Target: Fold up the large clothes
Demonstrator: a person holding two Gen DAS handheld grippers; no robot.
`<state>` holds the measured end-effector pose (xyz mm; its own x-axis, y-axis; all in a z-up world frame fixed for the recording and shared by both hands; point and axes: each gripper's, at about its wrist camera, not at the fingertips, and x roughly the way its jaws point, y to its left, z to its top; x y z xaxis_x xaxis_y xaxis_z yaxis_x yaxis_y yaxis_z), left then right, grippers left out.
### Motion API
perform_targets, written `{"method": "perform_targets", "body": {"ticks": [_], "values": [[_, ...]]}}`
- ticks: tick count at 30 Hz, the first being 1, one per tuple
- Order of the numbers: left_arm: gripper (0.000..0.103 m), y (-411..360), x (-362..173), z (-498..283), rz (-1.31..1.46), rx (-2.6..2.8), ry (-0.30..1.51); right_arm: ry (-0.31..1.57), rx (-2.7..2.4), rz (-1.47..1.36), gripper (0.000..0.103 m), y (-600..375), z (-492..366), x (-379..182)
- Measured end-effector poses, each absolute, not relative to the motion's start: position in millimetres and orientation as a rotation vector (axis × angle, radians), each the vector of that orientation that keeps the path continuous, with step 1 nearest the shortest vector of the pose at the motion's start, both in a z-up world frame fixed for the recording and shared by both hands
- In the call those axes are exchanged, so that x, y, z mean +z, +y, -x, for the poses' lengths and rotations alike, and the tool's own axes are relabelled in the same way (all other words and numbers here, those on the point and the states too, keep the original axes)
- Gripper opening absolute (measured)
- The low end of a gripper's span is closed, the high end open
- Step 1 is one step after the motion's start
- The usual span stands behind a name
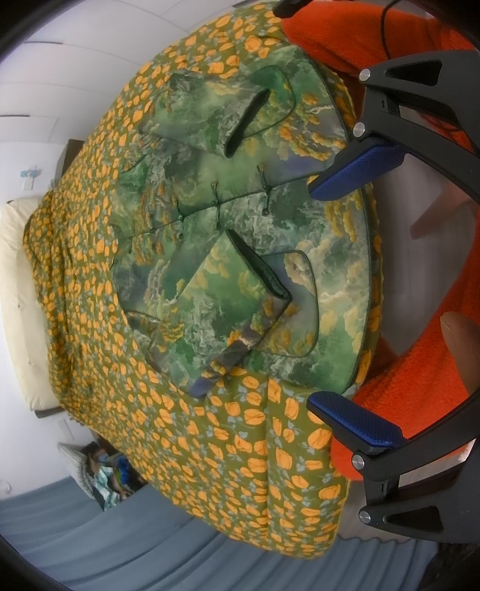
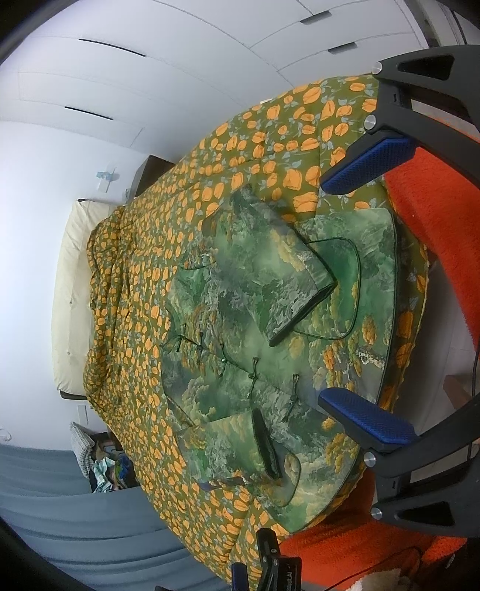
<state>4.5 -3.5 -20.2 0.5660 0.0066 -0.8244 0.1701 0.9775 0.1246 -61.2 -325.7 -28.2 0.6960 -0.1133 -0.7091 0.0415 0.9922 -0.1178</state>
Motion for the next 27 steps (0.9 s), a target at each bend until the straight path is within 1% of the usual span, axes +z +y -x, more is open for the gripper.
{"method": "perform_targets", "body": {"ticks": [11, 27], "values": [[0.103, -5, -20, -3, -0.206, -0.107, 0.975, 0.806, -0.102, 0.097, 0.103, -326, 61, -27], [0.103, -7, -24, -6, -0.205, -0.112, 0.999, 0.946, -0.181, 0.146, 0.103, -329, 51, -43]]}}
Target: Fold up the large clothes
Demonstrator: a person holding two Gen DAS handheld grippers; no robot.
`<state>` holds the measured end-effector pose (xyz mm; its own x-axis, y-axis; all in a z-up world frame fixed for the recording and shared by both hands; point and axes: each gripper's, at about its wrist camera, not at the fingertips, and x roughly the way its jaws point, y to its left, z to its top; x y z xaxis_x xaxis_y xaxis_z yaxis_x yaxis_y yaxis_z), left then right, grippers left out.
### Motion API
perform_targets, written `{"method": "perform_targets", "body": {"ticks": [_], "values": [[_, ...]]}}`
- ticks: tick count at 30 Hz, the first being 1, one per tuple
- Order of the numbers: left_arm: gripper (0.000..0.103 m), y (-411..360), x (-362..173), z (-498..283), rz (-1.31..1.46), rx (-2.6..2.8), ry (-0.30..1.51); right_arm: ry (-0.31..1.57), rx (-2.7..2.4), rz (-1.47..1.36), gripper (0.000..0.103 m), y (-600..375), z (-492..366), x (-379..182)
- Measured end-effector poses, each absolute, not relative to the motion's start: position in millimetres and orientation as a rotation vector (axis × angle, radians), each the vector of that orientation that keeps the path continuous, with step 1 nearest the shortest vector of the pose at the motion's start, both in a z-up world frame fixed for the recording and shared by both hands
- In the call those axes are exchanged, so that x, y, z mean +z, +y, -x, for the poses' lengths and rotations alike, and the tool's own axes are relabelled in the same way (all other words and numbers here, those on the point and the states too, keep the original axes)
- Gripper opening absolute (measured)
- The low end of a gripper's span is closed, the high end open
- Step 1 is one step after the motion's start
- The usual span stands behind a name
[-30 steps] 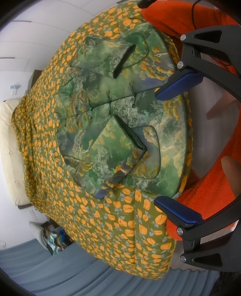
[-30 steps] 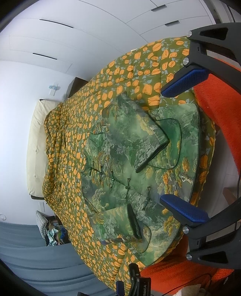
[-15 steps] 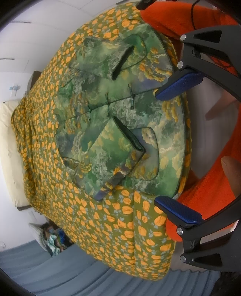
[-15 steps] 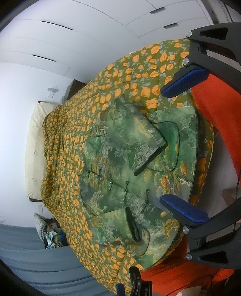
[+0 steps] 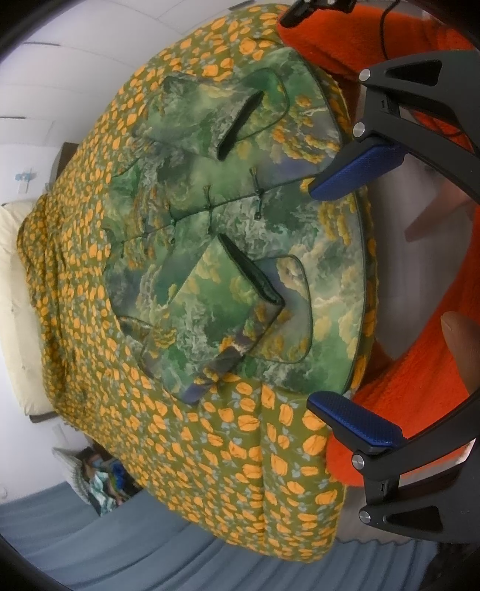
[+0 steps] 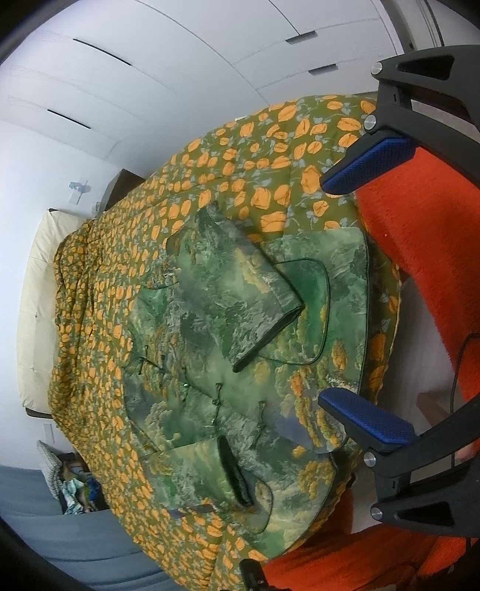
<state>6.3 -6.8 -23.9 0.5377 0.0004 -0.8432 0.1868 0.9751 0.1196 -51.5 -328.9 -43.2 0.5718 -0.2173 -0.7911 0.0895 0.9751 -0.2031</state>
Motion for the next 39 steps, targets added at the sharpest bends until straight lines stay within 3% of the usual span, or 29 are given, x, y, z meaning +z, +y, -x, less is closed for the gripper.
{"method": "perform_targets", "body": {"ticks": [39], "values": [[0.103, -8, -34, -5, -0.197, -0.119, 1.033, 1.042, -0.200, 0.080, 0.103, -338, 48, -66]]}}
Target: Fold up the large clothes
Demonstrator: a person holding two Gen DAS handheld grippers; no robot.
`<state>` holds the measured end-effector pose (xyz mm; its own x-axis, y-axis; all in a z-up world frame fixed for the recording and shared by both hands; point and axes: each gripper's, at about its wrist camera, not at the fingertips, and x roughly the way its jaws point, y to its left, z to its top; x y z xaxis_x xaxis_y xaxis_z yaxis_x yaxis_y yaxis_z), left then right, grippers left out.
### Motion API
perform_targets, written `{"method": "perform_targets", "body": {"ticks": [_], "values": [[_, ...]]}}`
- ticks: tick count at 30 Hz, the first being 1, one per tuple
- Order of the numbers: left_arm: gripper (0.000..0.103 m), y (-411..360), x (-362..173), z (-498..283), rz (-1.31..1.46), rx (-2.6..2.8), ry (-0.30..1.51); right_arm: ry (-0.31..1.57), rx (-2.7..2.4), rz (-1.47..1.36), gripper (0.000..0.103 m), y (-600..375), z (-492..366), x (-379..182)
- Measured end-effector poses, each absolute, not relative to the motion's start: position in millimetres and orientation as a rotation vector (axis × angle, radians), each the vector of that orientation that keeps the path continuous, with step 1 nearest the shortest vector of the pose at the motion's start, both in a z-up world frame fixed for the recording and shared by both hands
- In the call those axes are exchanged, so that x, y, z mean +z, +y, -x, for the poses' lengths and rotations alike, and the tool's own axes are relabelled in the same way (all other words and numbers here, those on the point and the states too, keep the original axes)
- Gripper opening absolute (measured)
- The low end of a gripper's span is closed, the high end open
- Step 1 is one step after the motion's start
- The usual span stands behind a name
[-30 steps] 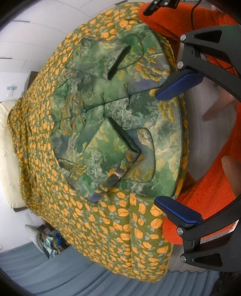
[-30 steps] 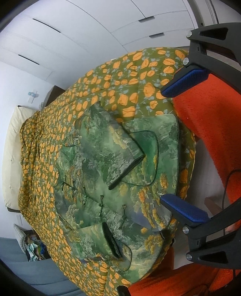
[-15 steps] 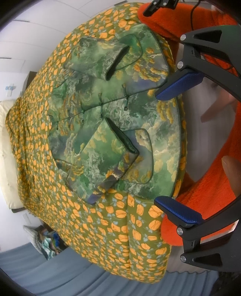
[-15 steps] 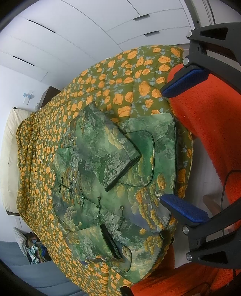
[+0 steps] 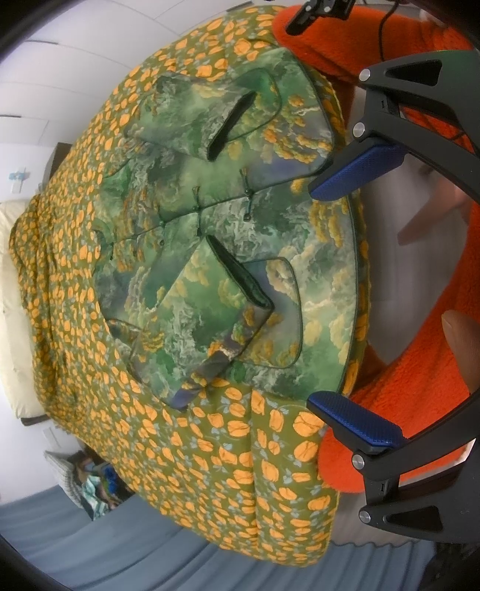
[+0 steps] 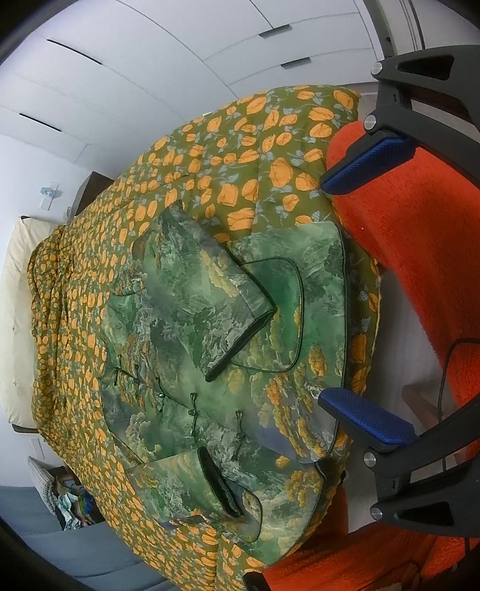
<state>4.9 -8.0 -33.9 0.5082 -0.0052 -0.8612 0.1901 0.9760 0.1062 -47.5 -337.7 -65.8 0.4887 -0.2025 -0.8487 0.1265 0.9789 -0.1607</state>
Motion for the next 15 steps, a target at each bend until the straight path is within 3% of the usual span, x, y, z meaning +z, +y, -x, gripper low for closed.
{"method": "perform_targets", "body": {"ticks": [3, 8, 15], "values": [[0.103, -7, -34, -6, -0.196, -0.119, 1.035, 1.019, -0.147, 0.028, 0.103, -345, 46, -66], [0.103, -5, -35, -7, -0.178, -0.125, 1.041, 0.746, -0.035, 0.029, 0.103, -379, 23, -46], [0.103, 1, -38, -8, -0.155, -0.118, 1.065, 0.918, 0.261, 0.412, 0.102, -333, -68, -152]]}}
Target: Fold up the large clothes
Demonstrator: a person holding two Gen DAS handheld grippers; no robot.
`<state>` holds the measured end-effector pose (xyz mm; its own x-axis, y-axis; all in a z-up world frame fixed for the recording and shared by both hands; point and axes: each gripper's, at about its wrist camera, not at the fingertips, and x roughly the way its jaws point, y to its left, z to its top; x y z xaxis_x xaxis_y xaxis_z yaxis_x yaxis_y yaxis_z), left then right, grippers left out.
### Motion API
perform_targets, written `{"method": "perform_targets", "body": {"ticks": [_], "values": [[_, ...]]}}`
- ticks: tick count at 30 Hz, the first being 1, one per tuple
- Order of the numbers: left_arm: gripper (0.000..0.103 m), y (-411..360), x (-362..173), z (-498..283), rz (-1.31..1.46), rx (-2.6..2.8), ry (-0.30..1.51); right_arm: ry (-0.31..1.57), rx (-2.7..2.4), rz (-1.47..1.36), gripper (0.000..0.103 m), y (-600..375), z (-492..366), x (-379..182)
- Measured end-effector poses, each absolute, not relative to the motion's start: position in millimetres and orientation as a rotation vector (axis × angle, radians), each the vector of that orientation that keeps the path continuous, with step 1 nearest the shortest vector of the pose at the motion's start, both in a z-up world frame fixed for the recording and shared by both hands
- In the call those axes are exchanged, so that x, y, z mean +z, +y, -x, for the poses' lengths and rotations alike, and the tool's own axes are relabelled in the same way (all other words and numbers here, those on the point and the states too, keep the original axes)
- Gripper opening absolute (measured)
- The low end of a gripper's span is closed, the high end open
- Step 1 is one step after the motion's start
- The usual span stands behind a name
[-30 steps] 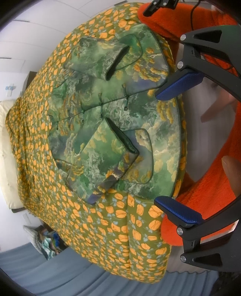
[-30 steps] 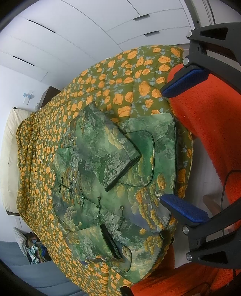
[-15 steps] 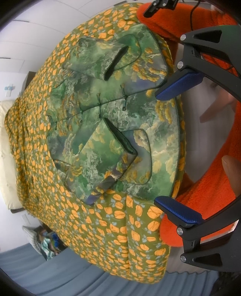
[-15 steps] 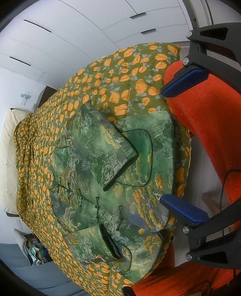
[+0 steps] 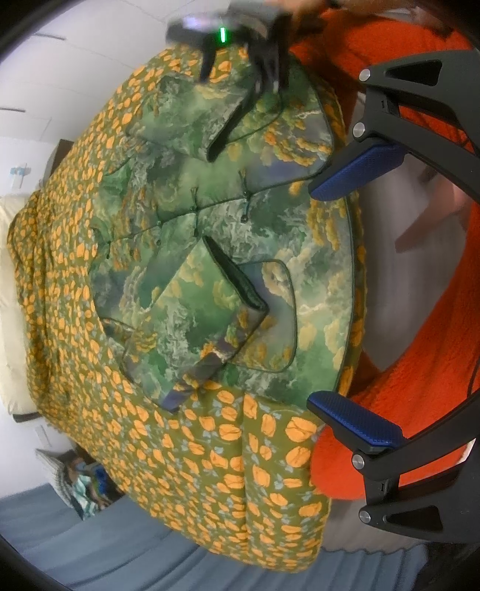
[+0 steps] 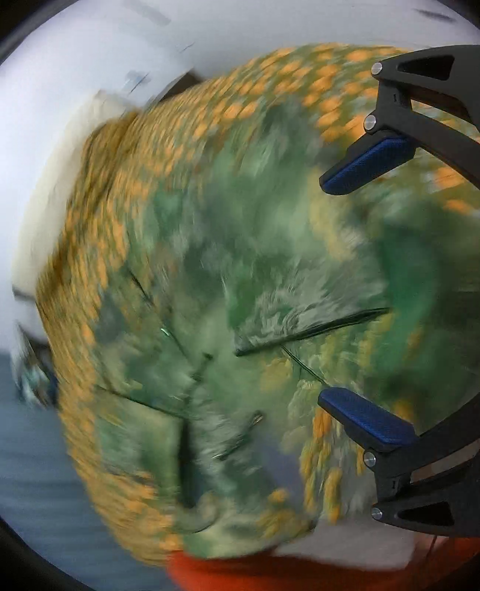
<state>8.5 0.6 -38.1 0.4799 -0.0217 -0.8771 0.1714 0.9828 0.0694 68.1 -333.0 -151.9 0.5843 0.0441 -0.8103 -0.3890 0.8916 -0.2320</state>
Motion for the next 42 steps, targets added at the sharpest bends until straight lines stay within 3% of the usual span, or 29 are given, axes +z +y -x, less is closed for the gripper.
{"method": "perform_targets", "body": {"ticks": [2, 4, 5, 6, 13, 16, 17, 18, 20, 25, 35, 36, 37, 38, 39, 40, 42], "values": [[0.103, 4, -41, -11, -0.144, -0.111, 1.086, 0.959, 0.253, 0.463, 0.100, -325, -90, -184], [0.103, 10, -42, -14, -0.140, -0.094, 1.102, 1.007, 0.235, 0.448, 0.073, -329, -109, -204], [0.103, 14, -40, -15, -0.141, -0.081, 1.100, 1.017, 0.241, 0.381, 0.037, -337, -114, -202], [0.103, 18, -39, -15, -0.142, -0.068, 1.094, 1.018, 0.248, 0.287, 0.011, -350, -116, -192], [0.103, 26, -42, -28, -0.138, -0.028, 1.086, 0.728, -0.095, -0.161, 0.011, -518, -76, -59], [0.103, 19, -40, -35, -0.158, -0.035, 1.062, 0.659, -0.322, -0.239, 0.013, -599, -55, -33], [0.103, 18, -40, -38, -0.164, -0.040, 1.054, 0.664, -0.408, -0.248, 0.024, -622, -49, -34], [0.103, 16, -39, -42, -0.172, -0.047, 1.043, 0.693, -0.484, -0.252, 0.052, -642, -44, -41], [0.103, 16, -38, -49, -0.181, -0.077, 1.023, 0.782, -0.629, -0.271, 0.089, -678, -34, -65], [0.103, 8, -53, -84, -0.377, -0.220, 0.930, 0.780, -0.725, -0.453, 0.089, -681, 6, -94], [0.102, -50, -172, -154, -0.748, -0.411, 0.978, 0.715, -0.280, -0.357, 0.089, -476, -8, -100], [0.100, -54, -188, -155, -0.784, -0.407, 0.993, 0.723, -0.237, -0.351, 0.089, -457, -12, -105], [0.076, -52, -191, -158, -0.757, -0.422, 1.014, 0.728, -0.195, -0.337, 0.089, -440, -16, -107], [0.038, -48, -190, -162, -0.698, -0.436, 1.044, 0.734, -0.155, -0.310, 0.089, -425, -20, -109], [0.022, -38, -180, -170, -0.596, -0.417, 1.077, 0.739, -0.123, -0.280, 0.089, -410, -20, -111], [0.011, -28, -169, -175, -0.532, -0.395, 1.078, 0.740, -0.094, -0.246, 0.089, -399, -20, -113], [0.010, 5, -129, -184, -0.374, -0.346, 1.027, 0.731, -0.050, -0.171, 0.089, -380, -16, -112]]}}
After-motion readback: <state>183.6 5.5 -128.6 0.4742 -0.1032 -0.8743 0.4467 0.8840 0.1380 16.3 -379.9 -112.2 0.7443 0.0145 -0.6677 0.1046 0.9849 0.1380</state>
